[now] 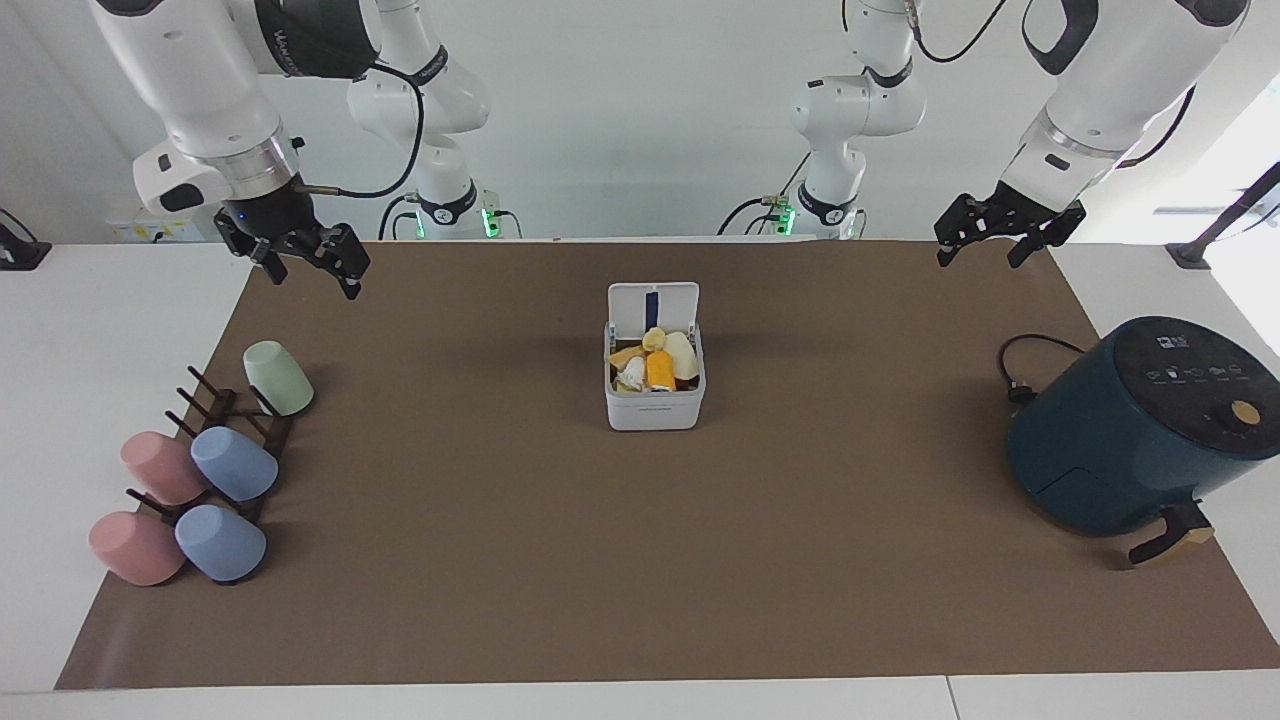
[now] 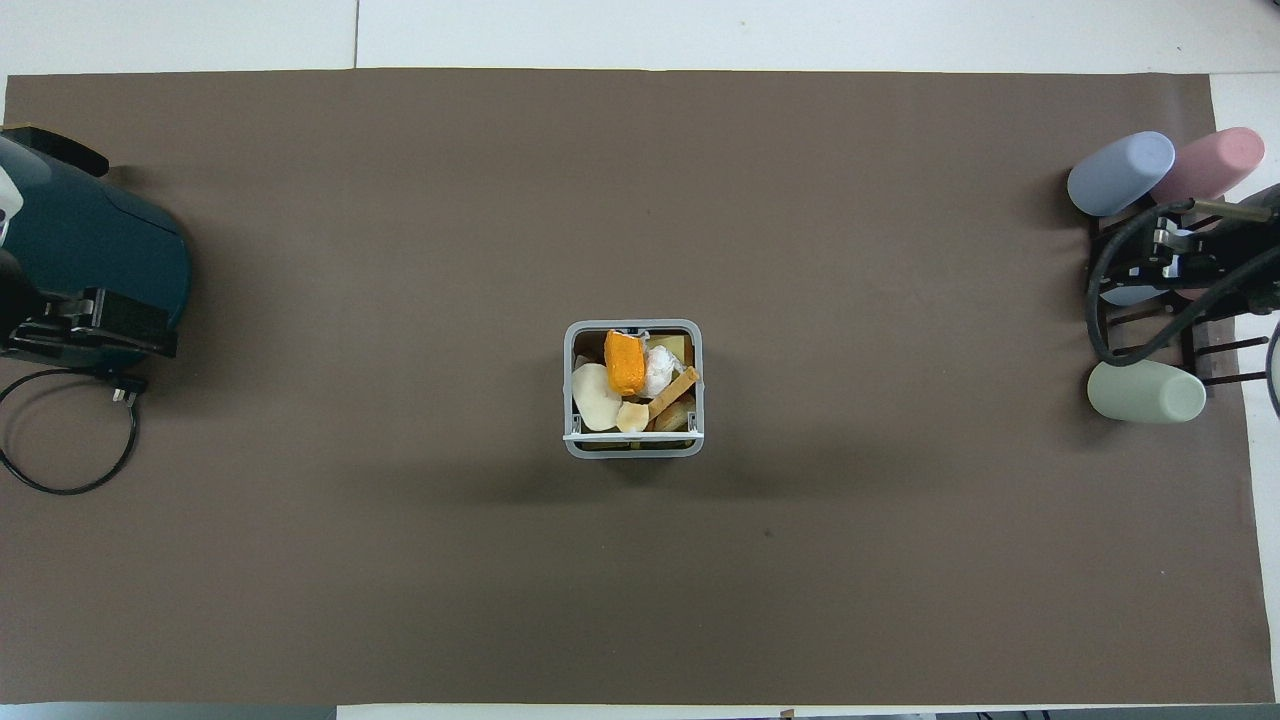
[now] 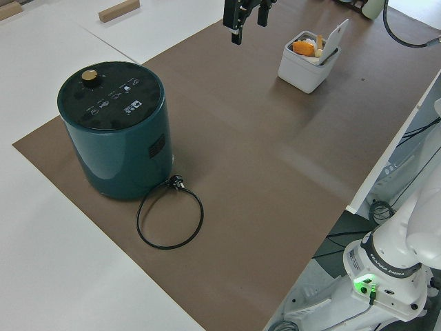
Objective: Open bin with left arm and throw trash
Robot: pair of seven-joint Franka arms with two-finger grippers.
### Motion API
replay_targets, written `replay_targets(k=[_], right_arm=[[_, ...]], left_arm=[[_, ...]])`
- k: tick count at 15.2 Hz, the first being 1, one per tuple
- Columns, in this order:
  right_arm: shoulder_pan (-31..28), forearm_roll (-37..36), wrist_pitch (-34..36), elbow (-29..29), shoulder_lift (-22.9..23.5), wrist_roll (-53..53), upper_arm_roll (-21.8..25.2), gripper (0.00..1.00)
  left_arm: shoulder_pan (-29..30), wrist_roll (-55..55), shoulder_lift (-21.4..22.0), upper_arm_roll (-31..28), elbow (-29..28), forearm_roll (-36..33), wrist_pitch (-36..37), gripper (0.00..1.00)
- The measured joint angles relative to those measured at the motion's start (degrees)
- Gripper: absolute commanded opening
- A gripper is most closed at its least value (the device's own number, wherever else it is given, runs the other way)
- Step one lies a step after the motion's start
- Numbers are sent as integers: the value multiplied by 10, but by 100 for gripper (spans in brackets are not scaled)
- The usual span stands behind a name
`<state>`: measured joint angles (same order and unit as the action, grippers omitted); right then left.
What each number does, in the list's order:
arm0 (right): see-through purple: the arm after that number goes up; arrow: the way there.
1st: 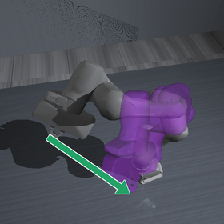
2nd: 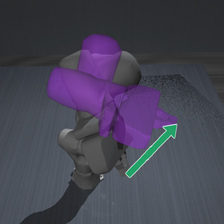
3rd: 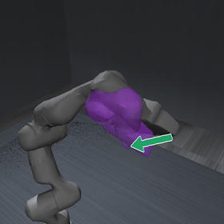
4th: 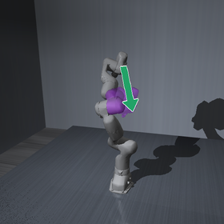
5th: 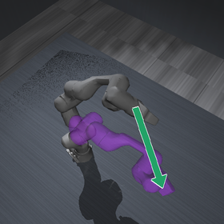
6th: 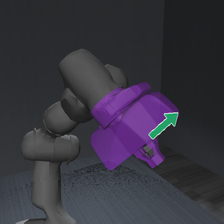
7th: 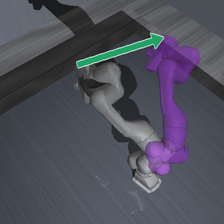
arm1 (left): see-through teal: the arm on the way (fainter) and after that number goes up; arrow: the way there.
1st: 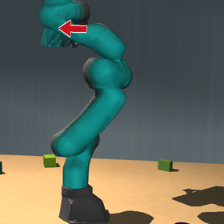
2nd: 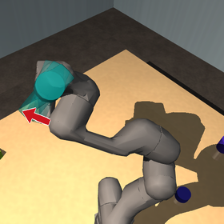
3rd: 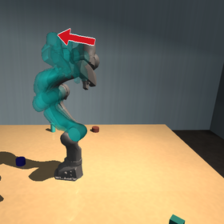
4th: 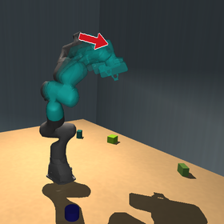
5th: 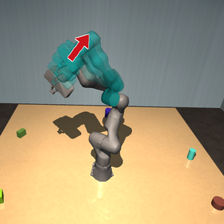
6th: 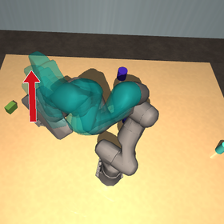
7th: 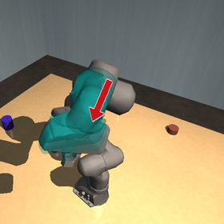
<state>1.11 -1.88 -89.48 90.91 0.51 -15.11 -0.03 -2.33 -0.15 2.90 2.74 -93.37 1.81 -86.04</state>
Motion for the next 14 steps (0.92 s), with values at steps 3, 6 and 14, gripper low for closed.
replay_targets(k=[3,6,14], right_arm=[[0,0,8,0,-1,3,-1,100],[1,3,8,2,-2,7,-3,100],[2,4,7,4,-3,89,-4,100]], left_arm=[[0,0,0,0,0,0,0,100],[-1,0,0,0,0,0,0,100],[-1,0,0,0,0,0,0,100]])
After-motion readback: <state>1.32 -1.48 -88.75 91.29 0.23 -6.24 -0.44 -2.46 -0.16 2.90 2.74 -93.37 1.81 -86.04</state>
